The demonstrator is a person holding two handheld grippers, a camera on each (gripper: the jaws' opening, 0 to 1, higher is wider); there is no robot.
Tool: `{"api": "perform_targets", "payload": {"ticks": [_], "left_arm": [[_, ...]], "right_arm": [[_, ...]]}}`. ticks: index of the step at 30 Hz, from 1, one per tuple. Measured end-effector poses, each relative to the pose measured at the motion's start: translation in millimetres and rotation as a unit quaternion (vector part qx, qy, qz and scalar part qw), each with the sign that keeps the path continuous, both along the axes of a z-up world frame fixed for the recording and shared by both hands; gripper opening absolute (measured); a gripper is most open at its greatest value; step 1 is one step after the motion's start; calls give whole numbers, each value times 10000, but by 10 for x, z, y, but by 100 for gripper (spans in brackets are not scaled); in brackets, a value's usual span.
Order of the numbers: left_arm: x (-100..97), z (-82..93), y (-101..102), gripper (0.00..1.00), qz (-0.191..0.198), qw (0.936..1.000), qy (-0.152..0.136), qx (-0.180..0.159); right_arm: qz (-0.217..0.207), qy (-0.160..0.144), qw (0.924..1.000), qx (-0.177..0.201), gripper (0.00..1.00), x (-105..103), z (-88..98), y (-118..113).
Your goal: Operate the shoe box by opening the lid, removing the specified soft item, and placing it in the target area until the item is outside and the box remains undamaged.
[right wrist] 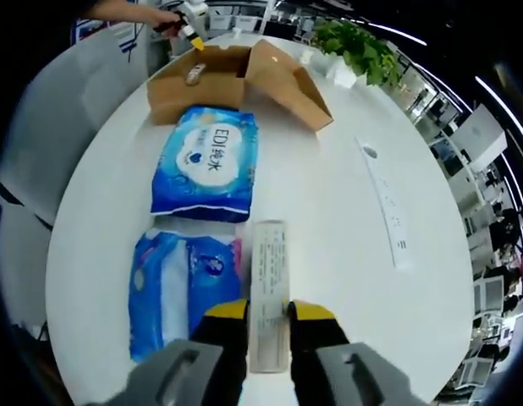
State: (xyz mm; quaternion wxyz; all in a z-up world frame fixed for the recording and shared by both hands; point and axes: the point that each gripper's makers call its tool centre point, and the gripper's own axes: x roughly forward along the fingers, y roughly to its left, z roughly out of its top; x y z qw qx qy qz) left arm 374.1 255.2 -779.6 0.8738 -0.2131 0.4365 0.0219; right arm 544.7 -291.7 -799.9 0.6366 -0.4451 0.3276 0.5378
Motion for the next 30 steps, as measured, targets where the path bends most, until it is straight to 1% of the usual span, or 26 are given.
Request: {"api": "perform_targets", "payload": {"ticks": [2,8,12,15,18,21,24,26,27,30], "left_arm": [[5,-6,10,4,0,10000,2,-8],[5,-8,10,4,8,10000,-4,-11],[7,-6,10,4,11,10000,-8,-22],[1,-1,-2,4,1,10000,-7,-22],[5,-5,3,4,-14,10000,-7,-23],[12,-13,10,4,-65,10000,3,28],[16,-21,10,4,-96,9999,13,80],[26,-30,30,4,-111,9999,20,100],[28,-32,34,5,-109,9999,21,98],[29,-33,32,5,-125,9999,18,93]], "right_arm": [[-9,-17,10000,-22,14,34,-18,-29],[-58,7,10000,-51,15,44,-26,-50],[-17,-137,9997,-186,16,96,-46,-59],[-11,-142,9997,-215,18,102,-51,-54],[-34,-180,9996,-195,19,121,-31,-37],[-65,-283,9994,-186,21,158,-11,-34],[-95,-264,9995,-171,22,146,3,-26],[-101,-281,9994,-193,23,144,-3,-35],[-109,-336,9992,-204,25,141,7,-38],[-204,-387,9989,-146,27,142,42,-36]]}}
